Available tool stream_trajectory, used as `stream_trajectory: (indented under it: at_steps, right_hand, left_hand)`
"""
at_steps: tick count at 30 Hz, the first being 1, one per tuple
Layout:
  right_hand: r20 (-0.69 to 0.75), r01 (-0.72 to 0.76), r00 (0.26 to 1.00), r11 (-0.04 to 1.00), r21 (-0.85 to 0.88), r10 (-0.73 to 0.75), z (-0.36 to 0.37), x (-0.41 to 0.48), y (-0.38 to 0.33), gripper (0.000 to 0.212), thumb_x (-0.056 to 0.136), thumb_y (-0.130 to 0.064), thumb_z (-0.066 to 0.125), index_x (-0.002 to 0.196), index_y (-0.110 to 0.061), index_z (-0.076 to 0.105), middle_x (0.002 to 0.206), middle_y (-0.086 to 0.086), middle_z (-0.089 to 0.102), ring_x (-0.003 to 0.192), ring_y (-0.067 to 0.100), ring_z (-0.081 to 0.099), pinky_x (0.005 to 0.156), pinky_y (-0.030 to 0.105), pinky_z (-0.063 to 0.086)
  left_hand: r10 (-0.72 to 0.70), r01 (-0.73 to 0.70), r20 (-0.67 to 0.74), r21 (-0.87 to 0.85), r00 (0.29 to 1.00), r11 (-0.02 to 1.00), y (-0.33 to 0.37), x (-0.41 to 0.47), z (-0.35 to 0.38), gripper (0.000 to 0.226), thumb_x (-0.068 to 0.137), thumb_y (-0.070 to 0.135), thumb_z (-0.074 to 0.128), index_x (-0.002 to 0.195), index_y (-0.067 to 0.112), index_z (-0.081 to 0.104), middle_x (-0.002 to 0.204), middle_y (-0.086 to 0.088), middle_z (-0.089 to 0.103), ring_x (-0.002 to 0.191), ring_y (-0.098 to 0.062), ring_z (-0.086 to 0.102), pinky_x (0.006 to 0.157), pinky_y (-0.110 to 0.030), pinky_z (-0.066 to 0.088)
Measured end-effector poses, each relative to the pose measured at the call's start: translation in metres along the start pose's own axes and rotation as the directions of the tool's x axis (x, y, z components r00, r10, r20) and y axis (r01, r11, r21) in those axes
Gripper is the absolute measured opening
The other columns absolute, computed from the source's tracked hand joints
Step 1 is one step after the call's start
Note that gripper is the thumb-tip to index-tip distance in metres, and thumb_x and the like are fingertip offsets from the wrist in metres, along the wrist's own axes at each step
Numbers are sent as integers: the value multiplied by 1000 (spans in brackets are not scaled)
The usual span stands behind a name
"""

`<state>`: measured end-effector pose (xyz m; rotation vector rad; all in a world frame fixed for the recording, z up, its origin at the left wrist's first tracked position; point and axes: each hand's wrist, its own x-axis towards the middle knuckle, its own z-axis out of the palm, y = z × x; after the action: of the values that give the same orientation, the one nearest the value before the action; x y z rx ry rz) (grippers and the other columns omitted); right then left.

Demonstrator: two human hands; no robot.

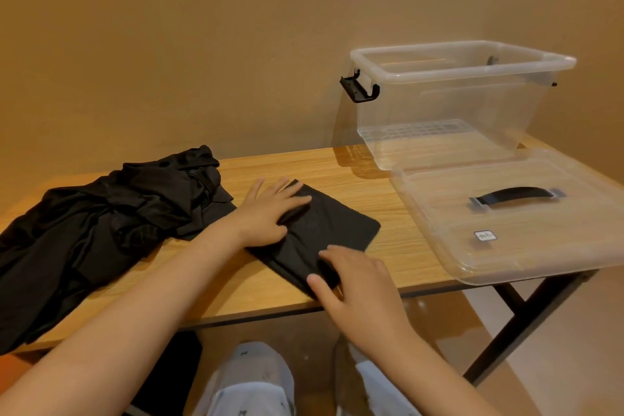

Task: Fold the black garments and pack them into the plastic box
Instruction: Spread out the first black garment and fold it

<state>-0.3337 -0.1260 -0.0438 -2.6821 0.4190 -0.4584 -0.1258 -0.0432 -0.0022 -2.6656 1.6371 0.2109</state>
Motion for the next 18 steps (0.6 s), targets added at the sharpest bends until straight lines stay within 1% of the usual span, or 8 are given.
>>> stream_trajectory:
  at_steps: [2, 3, 5, 8, 10, 13, 16, 18]
  right_hand:
    - [-73, 41, 997, 999, 11, -40, -8, 19, 14, 51, 97, -50, 43, 141, -25, 46, 146, -8, 44, 137, 7, 34, 110, 23, 15]
    - [-53, 67, 996, 998, 0, -67, -13, 29, 24, 51, 98, -47, 44, 144, -25, 43, 150, -8, 40, 140, 7, 28, 112, 23, 9]
    - [82, 123, 990, 991, -49, -118, -18, 46, 41, 54, 99, -45, 40, 150, -27, 31, 157, -9, 26, 146, 5, 13, 115, 25, 0]
    - [266, 157, 957, 978, -137, -117, -19, 55, 58, 55, 101, -49, 32, 152, -31, 24, 160, -12, 18, 146, 3, 8, 118, 30, -2]
    - [259, 152, 960, 976, -159, -107, -19, 49, 60, 54, 100, -51, 30, 151, -33, 25, 159, -13, 19, 146, 2, 11, 118, 31, 0]
    - [203, 154, 972, 972, -175, -117, -19, 30, 56, 55, 99, -55, 31, 150, -35, 27, 158, -14, 22, 144, 4, 17, 117, 29, 3]
    - [136, 167, 980, 970, -175, -144, -21, 15, 48, 59, 93, -63, 36, 146, -36, 35, 153, -15, 31, 139, 6, 26, 114, 26, 8]
    - [116, 209, 974, 967, -145, -193, -21, 15, 47, 69, 86, -71, 36, 145, -35, 37, 153, -15, 32, 140, 5, 24, 113, 24, 3]
  left_hand:
    - [-4, 2, -156, -13, 988, 1000, 13, 0, -6, 64, 95, 13, 46, 151, 35, 25, 163, 9, 10, 149, -8, -3, 120, -42, -11]
    - [-13, 0, -224, -58, 975, 998, 24, -4, -4, 58, 97, 17, 45, 150, 33, 29, 162, 10, 16, 149, -7, 2, 121, -39, -7]
    - [-23, -17, -281, -140, 959, 990, 46, -22, 10, 52, 101, 30, 43, 151, 31, 28, 160, 12, 18, 148, -4, 7, 121, -31, -2]
    - [-30, -8, -161, -228, 986, 974, 60, -50, 39, 62, 101, 46, 38, 155, 30, 11, 160, 17, 3, 147, 1, -3, 120, -24, -3]
    - [4, -29, -97, -259, 995, 965, 50, -57, 52, 61, 103, 44, 34, 155, 33, 5, 159, 20, -6, 144, 7, -12, 121, -25, -5]
    - [50, -71, -71, -339, 996, 938, 27, -61, 50, 57, 103, 36, 39, 150, 44, 9, 158, 27, -2, 138, 18, -14, 117, -16, -8]
    - [10, -69, -156, -375, 988, 924, 19, -72, 42, 59, 101, 29, 47, 148, 47, 16, 155, 30, 6, 138, 20, -6, 118, -16, -2]
    - [-26, -69, -236, -387, 971, 920, 29, -84, 42, 58, 99, 39, 49, 148, 47, 19, 152, 33, 9, 137, 22, -3, 116, -14, 1]
